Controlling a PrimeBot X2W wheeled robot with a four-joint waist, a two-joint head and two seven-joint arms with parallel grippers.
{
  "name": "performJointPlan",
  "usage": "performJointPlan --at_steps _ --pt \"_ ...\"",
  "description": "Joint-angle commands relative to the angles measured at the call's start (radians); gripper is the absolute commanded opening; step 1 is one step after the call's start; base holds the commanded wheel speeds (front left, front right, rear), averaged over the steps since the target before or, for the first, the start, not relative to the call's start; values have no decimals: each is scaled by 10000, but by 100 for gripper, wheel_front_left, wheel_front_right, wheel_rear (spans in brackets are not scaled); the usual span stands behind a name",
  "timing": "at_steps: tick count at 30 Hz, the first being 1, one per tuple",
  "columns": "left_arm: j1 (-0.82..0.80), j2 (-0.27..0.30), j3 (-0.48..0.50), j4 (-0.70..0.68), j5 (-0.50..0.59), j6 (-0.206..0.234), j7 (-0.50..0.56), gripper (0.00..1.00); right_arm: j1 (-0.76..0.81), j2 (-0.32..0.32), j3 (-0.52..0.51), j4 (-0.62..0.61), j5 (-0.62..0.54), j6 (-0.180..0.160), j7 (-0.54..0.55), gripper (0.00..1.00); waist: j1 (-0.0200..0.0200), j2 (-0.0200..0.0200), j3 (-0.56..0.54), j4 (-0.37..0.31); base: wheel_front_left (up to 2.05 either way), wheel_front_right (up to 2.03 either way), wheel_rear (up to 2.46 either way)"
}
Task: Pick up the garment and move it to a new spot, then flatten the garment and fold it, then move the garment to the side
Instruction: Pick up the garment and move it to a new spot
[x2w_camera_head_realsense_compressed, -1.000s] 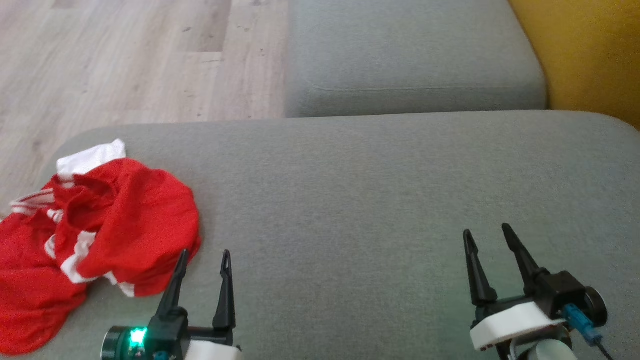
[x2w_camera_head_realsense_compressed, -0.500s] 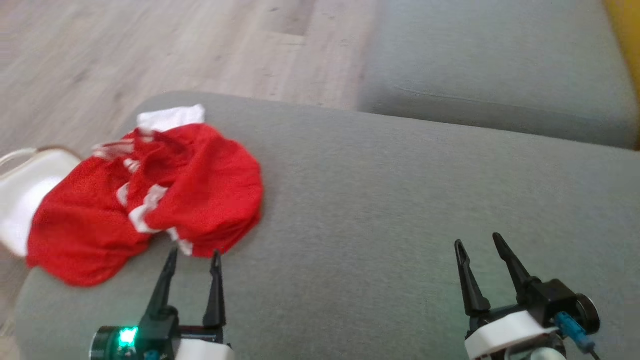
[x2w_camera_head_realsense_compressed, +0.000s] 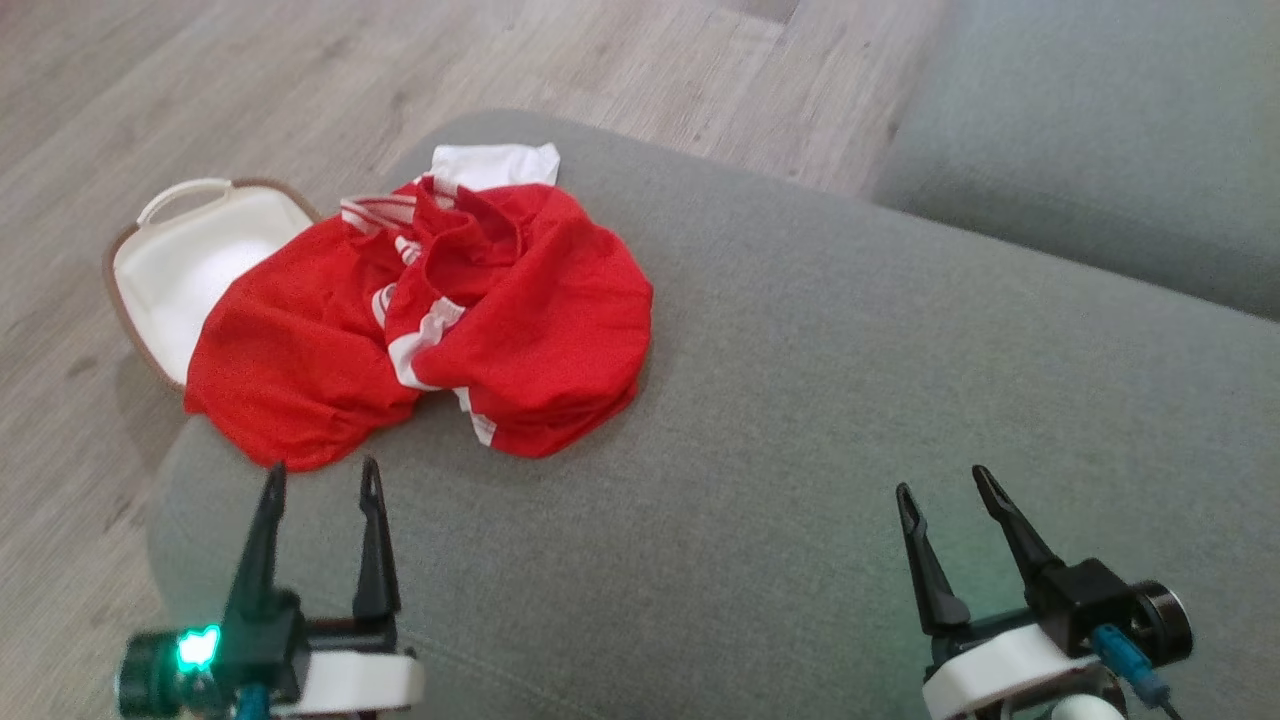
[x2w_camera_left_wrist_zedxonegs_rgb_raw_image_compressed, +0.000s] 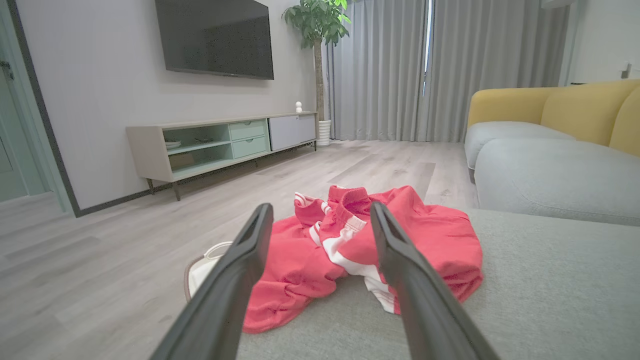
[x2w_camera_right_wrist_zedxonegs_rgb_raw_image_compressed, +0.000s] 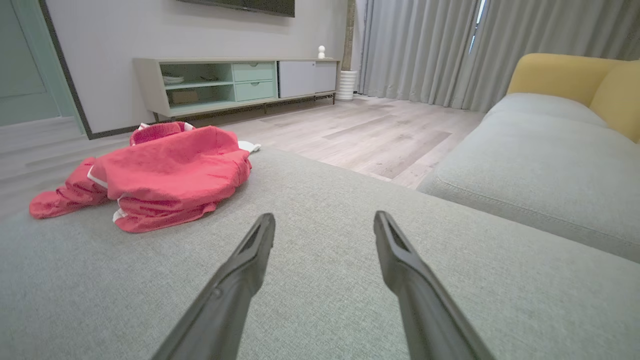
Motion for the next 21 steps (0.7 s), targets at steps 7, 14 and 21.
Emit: performJointPlan --at_steps 7,14,21 --pt "-3200 921 598 -60 190 -375 -95 100 -564 -230 191 -539 -1215 75 -109 100 0 0 1518 48 0 0 0" --pt "-6727 1263 539 2977 10 -916 344 100 -1028 -1028 92 -1050 -1387 75 -109 100 0 0 2979 -308 0 0 0" --pt "-9473 1299 654 6430 -596 -1393 2943 100 -1211 -1602 53 -1893 -1359 75 -109 100 0 0 4257 -703 0 0 0"
